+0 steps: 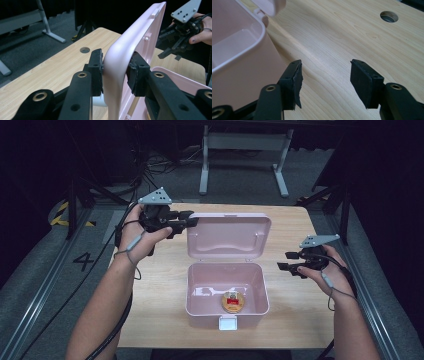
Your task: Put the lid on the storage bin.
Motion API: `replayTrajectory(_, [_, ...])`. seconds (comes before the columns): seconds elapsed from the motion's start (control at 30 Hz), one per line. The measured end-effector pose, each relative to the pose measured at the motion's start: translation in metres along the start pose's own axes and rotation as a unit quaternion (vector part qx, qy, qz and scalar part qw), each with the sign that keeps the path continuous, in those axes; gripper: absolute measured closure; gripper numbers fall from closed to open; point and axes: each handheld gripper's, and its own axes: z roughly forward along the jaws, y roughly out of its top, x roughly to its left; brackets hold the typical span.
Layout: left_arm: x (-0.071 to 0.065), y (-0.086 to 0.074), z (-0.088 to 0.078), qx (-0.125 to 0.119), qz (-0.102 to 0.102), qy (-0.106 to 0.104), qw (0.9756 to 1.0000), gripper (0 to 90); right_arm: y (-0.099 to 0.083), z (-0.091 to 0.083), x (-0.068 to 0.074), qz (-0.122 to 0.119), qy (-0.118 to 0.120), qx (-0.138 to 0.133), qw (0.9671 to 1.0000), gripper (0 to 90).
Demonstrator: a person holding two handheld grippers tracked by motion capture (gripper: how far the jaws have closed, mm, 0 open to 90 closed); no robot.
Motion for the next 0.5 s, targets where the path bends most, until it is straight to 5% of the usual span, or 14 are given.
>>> replayTrajectory(0.13, [-0.008, -0.003, -0.005, -0.006, 0.011, 0.005, 0.9999, 67.5, 0.003, -0.003, 0.005, -0.004, 0.003, -0.001, 1.0, 45.5])
replayTrajectory(0.5, [-0.021, -0.01, -0.012, -0.019, 0.027, 0.006, 0.9994, 66.2, 0.008, -0.012, 0.018, -0.001, 0.037, 0.047, 0.9982, 71.1])
